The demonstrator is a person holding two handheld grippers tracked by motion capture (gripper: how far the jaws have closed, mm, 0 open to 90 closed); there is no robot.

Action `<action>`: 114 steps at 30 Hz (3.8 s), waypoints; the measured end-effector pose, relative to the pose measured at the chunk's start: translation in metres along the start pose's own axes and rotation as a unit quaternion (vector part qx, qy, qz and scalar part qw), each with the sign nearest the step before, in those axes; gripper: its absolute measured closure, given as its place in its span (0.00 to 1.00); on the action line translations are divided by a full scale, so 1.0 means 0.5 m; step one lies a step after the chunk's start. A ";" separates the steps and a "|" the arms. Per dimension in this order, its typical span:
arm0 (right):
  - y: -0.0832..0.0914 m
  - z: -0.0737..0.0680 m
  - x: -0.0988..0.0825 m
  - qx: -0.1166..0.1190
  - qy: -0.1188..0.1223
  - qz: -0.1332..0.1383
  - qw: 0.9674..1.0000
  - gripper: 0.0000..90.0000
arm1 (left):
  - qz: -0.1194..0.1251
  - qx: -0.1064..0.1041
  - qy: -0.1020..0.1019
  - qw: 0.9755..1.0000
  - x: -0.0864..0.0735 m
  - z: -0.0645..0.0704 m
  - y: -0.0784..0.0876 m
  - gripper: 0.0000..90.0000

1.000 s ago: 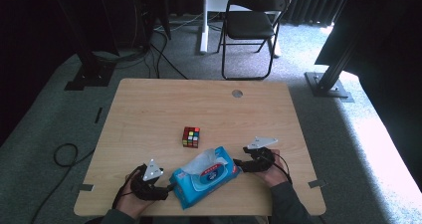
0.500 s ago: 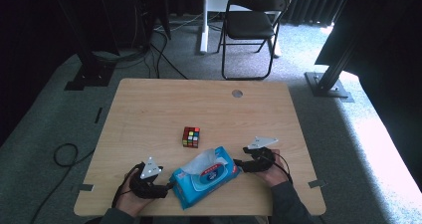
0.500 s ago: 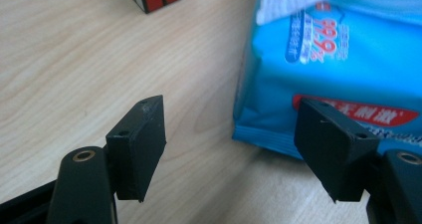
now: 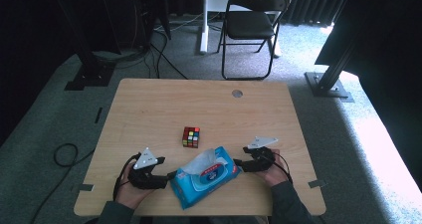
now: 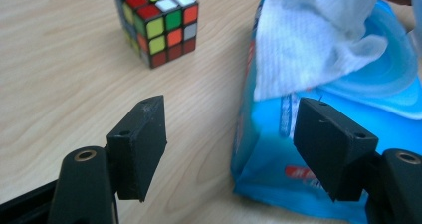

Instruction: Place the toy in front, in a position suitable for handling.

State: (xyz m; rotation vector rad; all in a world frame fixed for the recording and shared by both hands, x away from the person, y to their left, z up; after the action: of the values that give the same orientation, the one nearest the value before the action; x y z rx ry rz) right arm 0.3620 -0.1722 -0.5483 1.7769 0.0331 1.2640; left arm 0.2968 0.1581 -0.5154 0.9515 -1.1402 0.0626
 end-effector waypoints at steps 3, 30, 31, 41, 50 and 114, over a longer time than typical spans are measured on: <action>0.000 0.000 0.000 0.000 0.000 0.000 1.000 0.38 | -0.007 0.006 -0.009 1.000 0.016 -0.009 -0.020 0.32; -0.006 0.007 -0.005 -0.002 0.001 -0.008 1.000 0.37 | -0.029 0.038 0.017 0.999 0.124 -0.112 -0.217 0.11; -0.006 0.007 -0.005 -0.002 0.001 -0.008 1.000 0.37 | -0.030 0.033 0.011 0.999 0.124 -0.114 -0.218 0.11; -0.011 0.007 -0.007 -0.002 0.004 -0.014 1.000 0.37 | -0.062 0.005 -0.037 0.997 0.116 -0.136 -0.243 0.12; -0.012 0.010 -0.009 -0.001 0.003 -0.016 1.000 0.37 | -0.060 -0.004 -0.052 0.997 0.127 -0.137 -0.257 0.12; -0.014 0.014 -0.014 -0.003 0.006 -0.022 1.000 0.37 | -0.058 -0.013 -0.059 0.996 0.176 -0.117 -0.287 0.38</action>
State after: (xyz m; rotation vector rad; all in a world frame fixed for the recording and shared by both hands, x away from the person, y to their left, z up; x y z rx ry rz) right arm 0.3674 -0.1763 -0.5585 1.7549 0.0734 1.2417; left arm 0.4512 0.0715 -0.5382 1.0069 -1.1892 -0.1031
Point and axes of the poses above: each handheld gripper's, and its own axes: y roughly backward along the jaws, x roughly out of its top, z roughly to its right, the point moved 5 cm from there along -y, roughly forward along the jaws, and after that the axes turned 1 degree about -x, right-handed, at the moved point
